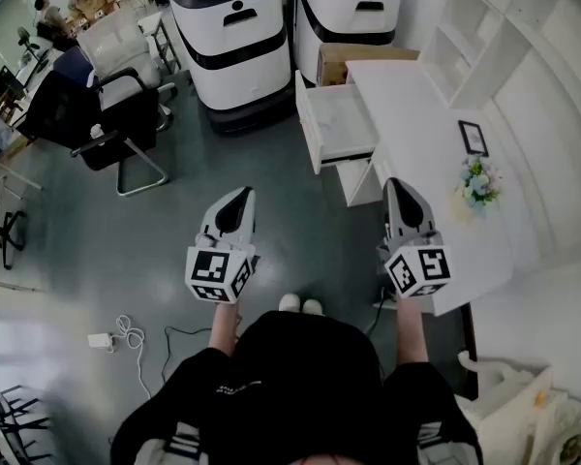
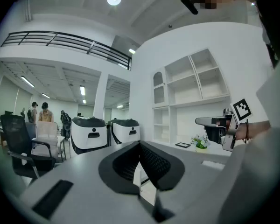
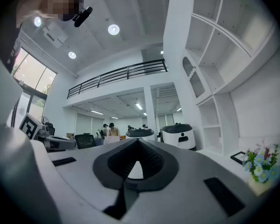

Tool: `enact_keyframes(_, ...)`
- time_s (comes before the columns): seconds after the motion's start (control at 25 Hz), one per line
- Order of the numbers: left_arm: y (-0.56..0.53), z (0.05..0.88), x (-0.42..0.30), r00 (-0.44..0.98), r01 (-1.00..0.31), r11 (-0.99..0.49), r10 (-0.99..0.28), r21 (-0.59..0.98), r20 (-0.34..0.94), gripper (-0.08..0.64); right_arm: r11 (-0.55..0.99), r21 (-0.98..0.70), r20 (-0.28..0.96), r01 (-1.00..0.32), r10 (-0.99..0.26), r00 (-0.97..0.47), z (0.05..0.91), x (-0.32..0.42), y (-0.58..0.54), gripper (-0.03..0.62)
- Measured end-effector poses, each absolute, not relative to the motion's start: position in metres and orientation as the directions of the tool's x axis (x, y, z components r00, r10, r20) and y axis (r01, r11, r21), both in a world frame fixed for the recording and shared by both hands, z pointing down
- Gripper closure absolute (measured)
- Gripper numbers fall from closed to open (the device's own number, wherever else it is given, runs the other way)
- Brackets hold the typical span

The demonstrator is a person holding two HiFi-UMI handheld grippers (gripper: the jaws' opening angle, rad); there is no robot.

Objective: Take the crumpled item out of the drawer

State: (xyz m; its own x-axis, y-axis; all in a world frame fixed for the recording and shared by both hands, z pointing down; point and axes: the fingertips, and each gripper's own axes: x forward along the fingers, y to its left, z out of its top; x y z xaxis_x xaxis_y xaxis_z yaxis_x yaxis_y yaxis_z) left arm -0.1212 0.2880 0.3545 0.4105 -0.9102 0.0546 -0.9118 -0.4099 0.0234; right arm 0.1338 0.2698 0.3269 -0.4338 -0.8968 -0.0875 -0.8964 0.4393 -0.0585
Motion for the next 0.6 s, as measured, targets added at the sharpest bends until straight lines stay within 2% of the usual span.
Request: enact_keyframes(0.6,0.291,0.359,-0.098,0.399,-0.917,-0.398,-0.915,0.021,0.069,0.562,0.457,-0.079,-0.099,-0.886,-0.888,-0.449,0.336,0.154,0.27,0.6)
